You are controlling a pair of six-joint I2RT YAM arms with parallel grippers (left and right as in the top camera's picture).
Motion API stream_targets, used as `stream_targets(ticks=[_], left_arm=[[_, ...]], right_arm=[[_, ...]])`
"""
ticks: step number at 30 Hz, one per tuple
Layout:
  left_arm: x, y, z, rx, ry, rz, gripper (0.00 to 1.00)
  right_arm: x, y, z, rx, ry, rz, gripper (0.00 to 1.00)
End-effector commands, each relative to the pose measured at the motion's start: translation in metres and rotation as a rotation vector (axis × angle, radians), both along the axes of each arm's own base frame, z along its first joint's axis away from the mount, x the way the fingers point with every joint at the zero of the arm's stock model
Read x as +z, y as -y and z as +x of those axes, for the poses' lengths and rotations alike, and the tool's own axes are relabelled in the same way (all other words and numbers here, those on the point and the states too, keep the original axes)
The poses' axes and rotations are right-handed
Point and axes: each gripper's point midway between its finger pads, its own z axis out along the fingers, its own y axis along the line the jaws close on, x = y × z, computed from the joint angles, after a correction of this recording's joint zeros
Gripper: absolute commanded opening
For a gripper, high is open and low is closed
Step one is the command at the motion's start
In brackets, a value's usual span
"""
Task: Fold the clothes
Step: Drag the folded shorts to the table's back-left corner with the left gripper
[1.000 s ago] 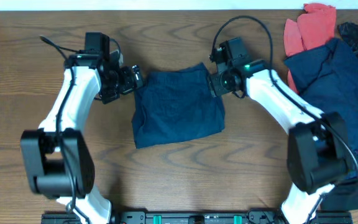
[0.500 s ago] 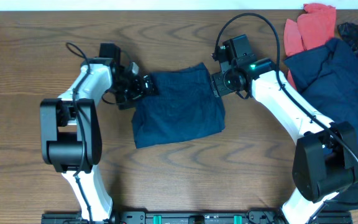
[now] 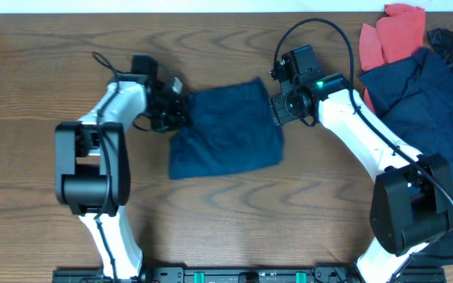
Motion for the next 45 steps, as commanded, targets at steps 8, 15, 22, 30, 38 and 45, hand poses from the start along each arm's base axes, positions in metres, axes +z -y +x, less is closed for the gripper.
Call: stream_targets(ticks=[8,15,22,30,38,45], left_arm=[[0.072,-0.222,0.042,0.565,0.269,0.206,0.07],[0.075,-0.323,0.011,0.786,0.291,0.268,0.06],[0.074,-0.341,-0.002,0.834,0.273,0.271,0.76],[0.088,-0.322,-0.015,0.816,0.233,0.24,0.98],[0.161,-0.244,0.004,0.556,0.423,0.24,0.98],[0.162,-0.112,-0.002,0.186,0.387,0.308,0.98]], right_arm=[[0.008,0.011,0.002,-0.014,0.013,-0.032,0.68],[0.008,0.012,0.0,-0.014,0.005,-0.035,0.68],[0.009,0.01,0.004,-0.021,0.021,-0.026,0.68],[0.035,0.042,0.019,-0.324,0.056,0.101,0.89],[0.096,0.1,0.03,-0.462,0.192,0.197,0.99],[0.103,0.142,0.018,-0.587,0.172,0.201,0.99]])
